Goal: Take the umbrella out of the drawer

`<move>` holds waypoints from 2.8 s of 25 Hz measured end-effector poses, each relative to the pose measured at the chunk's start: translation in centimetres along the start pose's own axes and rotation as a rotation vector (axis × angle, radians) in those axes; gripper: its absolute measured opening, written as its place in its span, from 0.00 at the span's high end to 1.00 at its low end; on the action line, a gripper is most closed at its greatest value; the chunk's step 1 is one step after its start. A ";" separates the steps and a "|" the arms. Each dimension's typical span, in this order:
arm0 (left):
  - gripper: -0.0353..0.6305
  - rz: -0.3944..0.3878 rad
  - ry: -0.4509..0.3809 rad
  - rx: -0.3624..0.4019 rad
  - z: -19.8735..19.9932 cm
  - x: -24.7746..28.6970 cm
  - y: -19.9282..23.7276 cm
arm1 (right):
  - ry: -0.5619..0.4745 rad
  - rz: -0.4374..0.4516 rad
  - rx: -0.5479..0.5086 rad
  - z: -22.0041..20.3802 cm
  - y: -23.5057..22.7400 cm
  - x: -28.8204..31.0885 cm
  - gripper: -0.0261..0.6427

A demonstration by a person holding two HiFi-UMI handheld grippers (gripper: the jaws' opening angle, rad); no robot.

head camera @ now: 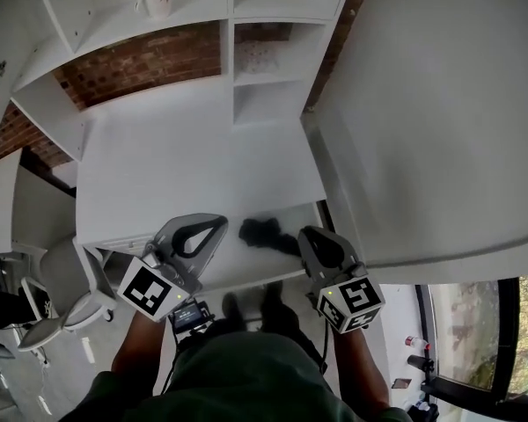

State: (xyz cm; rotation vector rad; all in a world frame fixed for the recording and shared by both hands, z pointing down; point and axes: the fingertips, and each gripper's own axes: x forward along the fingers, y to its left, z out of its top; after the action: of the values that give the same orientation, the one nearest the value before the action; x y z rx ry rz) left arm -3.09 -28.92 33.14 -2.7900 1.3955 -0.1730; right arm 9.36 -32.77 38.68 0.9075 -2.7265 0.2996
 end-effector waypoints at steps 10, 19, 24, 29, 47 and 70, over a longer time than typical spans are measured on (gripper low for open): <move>0.95 0.118 0.055 -0.041 -3.5 0.7 3.9 | 0.138 0.122 0.000 -5.7 -2.4 7.8 0.83; 0.95 0.192 0.110 -0.103 -7.3 -0.1 6.1 | 0.343 0.206 -0.020 -15.0 -3.1 13.9 0.70; 0.95 0.215 0.146 -0.129 -9.6 -0.2 7.4 | 0.491 0.233 -0.043 -21.9 -3.9 17.0 0.60; 0.95 0.230 0.178 -0.161 -11.8 -0.3 8.1 | 0.647 0.263 -0.059 -29.0 -4.7 19.1 0.49; 0.95 0.279 0.267 -0.237 -18.3 -0.4 9.7 | 1.048 0.316 -0.265 -47.1 -8.3 22.1 0.40; 0.95 0.302 0.253 -0.241 -18.6 -1.7 9.5 | 1.069 0.310 -0.302 -47.1 -8.1 22.0 0.55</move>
State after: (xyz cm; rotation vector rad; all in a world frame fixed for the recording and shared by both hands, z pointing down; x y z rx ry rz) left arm -13.68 -32.64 50.90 -2.7652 2.0007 -0.3855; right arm 5.31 -38.63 90.85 0.1249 -1.8057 0.2969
